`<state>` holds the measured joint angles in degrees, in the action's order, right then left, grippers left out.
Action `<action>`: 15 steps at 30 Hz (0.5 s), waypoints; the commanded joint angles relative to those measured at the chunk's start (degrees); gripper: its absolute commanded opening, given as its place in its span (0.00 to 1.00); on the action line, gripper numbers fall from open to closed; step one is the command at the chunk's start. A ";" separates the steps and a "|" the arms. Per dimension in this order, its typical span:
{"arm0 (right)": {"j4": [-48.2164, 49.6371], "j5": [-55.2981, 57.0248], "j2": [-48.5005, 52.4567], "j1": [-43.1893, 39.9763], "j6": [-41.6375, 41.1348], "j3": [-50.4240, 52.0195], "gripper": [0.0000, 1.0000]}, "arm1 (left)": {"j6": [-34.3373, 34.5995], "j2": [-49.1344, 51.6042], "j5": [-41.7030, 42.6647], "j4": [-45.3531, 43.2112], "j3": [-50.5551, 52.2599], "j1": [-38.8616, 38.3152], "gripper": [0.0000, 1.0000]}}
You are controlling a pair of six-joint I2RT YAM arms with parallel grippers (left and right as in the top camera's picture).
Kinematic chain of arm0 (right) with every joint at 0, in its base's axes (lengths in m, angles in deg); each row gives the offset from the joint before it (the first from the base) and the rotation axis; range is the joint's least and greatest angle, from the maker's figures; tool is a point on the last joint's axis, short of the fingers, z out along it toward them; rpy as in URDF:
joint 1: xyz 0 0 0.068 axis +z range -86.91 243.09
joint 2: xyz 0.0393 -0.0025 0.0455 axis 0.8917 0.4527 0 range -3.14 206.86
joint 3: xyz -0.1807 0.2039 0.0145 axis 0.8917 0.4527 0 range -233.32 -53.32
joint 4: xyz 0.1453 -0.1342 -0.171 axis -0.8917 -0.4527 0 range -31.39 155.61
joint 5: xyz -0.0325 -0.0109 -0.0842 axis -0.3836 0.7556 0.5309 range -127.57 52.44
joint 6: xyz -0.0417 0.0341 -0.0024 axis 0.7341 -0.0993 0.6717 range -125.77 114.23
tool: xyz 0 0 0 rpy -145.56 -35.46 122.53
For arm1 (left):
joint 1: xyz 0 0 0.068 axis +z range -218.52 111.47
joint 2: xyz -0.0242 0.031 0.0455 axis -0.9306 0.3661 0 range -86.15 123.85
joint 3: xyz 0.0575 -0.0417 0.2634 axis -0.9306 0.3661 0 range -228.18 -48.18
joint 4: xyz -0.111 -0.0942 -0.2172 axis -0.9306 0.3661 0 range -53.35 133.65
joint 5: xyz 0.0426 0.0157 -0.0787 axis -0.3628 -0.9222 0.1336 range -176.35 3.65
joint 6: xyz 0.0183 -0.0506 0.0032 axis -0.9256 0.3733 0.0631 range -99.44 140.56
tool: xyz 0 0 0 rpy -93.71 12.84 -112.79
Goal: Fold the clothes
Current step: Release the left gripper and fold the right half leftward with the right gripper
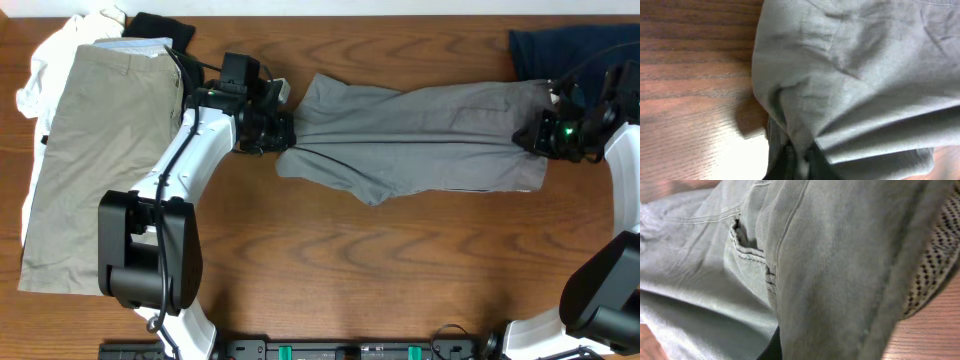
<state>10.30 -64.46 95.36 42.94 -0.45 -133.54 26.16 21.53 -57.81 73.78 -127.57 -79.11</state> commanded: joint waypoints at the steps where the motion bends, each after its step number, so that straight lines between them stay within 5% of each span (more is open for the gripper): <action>1: -0.02 -0.28 -1.36 0.31 3.19 -2.51 0.01 | -0.85 -0.09 -3.13 0.31 -0.55 1.51 0.30; 3: 0.26 -0.24 -1.36 1.07 3.17 -2.71 0.01 | -0.87 -0.09 -3.98 0.15 -0.55 1.53 0.54; 5: 0.42 0.11 -1.36 1.36 3.13 -2.99 0.01 | -1.07 -0.09 -4.76 0.11 -0.55 1.53 0.66; 15: -1.66 1.07 -1.36 1.81 3.93 -6.56 0.01 | -1.44 -0.09 -6.95 -0.35 -0.55 1.51 0.73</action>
<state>8.73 -61.95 95.36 43.84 1.98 -136.58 25.20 21.53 -63.47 73.65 -127.57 -77.63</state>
